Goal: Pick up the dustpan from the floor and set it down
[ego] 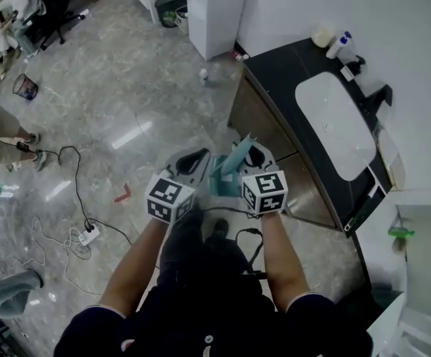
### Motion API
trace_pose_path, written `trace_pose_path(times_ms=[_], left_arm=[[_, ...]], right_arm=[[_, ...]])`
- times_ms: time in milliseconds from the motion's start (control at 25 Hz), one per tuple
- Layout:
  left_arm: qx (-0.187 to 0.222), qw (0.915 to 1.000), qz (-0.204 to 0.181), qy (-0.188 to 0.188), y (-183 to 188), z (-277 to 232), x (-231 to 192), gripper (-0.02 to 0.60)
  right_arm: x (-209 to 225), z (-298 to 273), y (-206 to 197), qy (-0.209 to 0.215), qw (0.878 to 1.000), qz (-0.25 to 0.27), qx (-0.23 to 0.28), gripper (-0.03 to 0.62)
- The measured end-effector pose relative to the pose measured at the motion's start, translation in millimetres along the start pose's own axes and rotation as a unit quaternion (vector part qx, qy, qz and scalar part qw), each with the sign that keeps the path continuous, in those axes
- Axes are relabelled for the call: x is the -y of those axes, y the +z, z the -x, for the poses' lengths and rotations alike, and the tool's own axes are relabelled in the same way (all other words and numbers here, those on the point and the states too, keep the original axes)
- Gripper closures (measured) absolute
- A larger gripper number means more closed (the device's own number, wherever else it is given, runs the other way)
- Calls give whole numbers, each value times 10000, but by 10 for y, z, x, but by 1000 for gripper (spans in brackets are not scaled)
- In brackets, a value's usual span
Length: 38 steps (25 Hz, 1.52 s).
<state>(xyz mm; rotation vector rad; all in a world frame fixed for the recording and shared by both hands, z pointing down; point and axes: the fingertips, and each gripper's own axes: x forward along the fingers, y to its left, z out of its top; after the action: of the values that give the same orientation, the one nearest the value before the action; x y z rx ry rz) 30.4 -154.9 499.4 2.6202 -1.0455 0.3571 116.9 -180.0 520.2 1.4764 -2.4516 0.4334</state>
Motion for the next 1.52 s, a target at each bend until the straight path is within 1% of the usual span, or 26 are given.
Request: trace_pose_path(times_ms=[240,480,640,840,1080,1240,1520], left_arm=[[-345,9993,157,2,-360,-190,-248,568],[-627,9978,202,-52,-668,-334,-475,568],[-791,9964,306,-92,-813,-414,-619,568],[-919,9949,397,-147,-890,-534,-783,568],[-983,9939,457,-185,-974,-628,-1004,568],[-1068,9929,499,-182,-1033,-664,-1146,568],[-1113,9920,567,-152,-1131,-678,-1340,568]], right_arm=[[179,-375,-486,-135,9989,-83,-452,500],[374,-749,-1094,-332,9935,-124,-1086,500],[485,-1019,-1327,-422,9902,-120,-1326,500],[668,-1343,-1473,-574,9876,-169,-1451,500],[785,-1697,-1464,-698,9876,-258,-1381,500],[796,-1900,-1472,-784,9876,-300,-1326,500],[645,-2224,-1546,-841,9874,-186,-1328,500]])
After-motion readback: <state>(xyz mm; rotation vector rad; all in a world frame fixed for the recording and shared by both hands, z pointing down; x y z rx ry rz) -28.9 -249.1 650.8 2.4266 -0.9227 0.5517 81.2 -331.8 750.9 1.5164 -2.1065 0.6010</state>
